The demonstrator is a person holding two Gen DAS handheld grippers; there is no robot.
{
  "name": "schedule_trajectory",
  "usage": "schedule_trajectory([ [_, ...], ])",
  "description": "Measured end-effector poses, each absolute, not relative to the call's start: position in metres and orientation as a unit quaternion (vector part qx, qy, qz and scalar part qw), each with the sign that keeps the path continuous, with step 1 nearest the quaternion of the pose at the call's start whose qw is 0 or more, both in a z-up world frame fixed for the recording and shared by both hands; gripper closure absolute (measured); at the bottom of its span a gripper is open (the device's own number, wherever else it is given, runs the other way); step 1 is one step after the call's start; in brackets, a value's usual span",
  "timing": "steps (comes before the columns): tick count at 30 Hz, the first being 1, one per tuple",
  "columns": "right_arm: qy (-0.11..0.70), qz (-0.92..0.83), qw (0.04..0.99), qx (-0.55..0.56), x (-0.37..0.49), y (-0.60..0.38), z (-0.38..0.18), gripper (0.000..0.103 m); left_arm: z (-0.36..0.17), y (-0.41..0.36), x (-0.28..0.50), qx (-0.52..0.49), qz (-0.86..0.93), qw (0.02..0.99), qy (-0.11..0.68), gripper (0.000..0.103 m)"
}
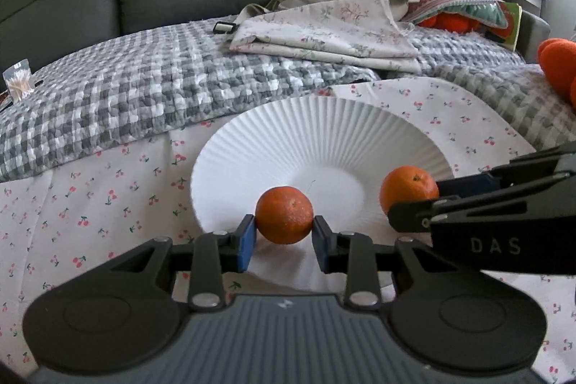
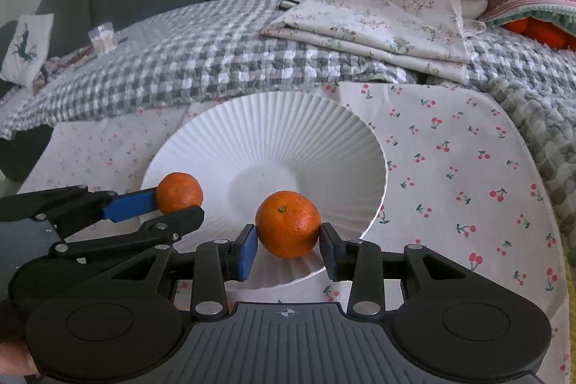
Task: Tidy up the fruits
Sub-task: 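Carry both oranges into the white bowl and open both tools, then withdraw both tools from the bowl back toward the remaining fruits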
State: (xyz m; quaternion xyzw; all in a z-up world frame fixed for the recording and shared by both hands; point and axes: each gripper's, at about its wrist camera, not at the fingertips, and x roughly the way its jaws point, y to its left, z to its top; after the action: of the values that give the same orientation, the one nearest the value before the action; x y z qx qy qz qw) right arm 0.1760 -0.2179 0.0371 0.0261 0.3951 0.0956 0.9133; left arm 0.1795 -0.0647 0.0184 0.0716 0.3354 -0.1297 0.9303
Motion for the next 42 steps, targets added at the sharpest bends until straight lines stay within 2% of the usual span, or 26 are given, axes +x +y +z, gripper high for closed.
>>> schedule_trajectory([
  [7, 0.388, 0.096, 0.917, 0.015, 0.178, -0.215, 0.034, 0.064, 0.018, -0.064, 0.179, 0.072, -0.132, 0.932, 0.330, 0.068],
  [11, 0.386, 0.093, 0.918, 0.013, 0.176, -0.216, 0.035, 0.064, 0.022, -0.059, 0.176, 0.066, -0.124, 0.936, 0.322, 0.048],
  [14, 0.378, 0.082, 0.922, 0.017, 0.172, -0.220, 0.040, 0.049, 0.026, -0.052, 0.173, 0.052, -0.122, 0.938, 0.320, 0.035],
  [16, 0.371, 0.077, 0.925, 0.023, 0.170, -0.225, 0.045, 0.037, 0.028, -0.048, 0.171, 0.046, -0.126, 0.938, 0.319, 0.032],
  [20, 0.360, 0.073, 0.930, 0.029, 0.165, -0.231, 0.053, 0.034, 0.035, -0.043, 0.164, 0.042, -0.127, 0.940, 0.315, 0.023],
  [22, 0.355, 0.072, 0.932, 0.030, 0.161, -0.233, 0.058, 0.028, 0.039, -0.039, 0.159, 0.036, -0.126, 0.939, 0.317, 0.022],
  [33, 0.343, 0.075, 0.932, 0.094, 0.125, -0.257, 0.085, 0.015, 0.059, 0.021, 0.133, -0.027, -0.087, 0.938, 0.333, 0.017],
  [42, 0.359, 0.092, 0.924, 0.087, 0.095, -0.251, 0.085, 0.013, 0.055, 0.051, 0.105, -0.071, -0.072, 0.929, 0.357, 0.016],
])
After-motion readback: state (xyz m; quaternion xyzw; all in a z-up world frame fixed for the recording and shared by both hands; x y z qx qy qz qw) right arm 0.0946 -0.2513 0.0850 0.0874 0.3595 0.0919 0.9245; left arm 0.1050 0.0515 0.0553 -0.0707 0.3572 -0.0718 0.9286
